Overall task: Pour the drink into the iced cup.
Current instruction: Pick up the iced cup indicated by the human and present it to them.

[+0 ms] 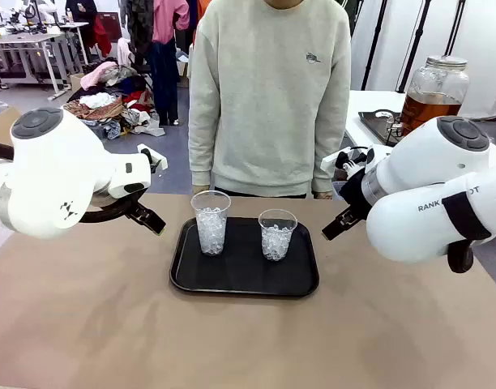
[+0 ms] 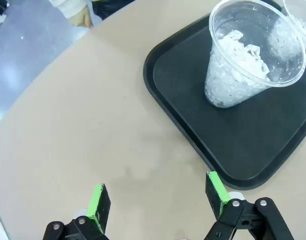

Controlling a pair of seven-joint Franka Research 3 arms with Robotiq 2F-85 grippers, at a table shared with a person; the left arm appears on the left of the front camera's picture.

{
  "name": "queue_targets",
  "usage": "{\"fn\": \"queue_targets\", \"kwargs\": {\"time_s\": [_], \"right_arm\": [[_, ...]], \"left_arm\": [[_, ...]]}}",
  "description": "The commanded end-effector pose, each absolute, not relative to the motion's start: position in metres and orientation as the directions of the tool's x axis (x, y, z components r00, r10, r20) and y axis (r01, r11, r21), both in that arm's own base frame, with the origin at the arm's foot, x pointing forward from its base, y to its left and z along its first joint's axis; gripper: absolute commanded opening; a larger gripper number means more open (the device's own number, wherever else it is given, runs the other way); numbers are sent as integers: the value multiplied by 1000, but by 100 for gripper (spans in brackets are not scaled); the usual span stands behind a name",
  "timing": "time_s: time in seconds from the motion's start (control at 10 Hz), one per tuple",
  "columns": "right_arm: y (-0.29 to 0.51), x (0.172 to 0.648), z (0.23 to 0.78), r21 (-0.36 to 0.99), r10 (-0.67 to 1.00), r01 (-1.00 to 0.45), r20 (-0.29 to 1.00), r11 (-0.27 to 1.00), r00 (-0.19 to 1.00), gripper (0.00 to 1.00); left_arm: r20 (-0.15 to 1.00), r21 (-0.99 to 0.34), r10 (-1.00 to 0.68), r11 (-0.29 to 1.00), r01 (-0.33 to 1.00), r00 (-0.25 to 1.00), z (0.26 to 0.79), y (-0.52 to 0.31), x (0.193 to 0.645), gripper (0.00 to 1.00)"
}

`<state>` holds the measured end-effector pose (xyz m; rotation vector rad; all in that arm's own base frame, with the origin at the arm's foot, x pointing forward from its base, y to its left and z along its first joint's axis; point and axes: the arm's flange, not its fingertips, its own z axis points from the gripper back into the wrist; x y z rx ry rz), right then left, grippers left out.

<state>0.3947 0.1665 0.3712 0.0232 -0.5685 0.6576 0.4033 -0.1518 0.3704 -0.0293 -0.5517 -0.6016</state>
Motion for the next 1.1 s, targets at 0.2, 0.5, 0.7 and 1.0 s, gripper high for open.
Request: {"fn": "queue_targets", "kwargs": {"time_s": [0.2,0.5,0.7,1.0], "right_arm": [[167,395,371,-155,572,-584,507,797,645,100],[167,395,371,-155,572,-584,507,797,645,100],[167,395,371,-155,572,-584,507,797,645,100],[167,395,371,-155,572,-584,507,797,645,100]], "left_arm": [[501,131,-529,828,545,685,370,-152,403,100],[501,131,-529,828,545,685,370,-152,403,100],[501,131,-529,828,545,685,370,-152,403,100],[501,131,-529,828,545,685,370,-152,403,100]]}}
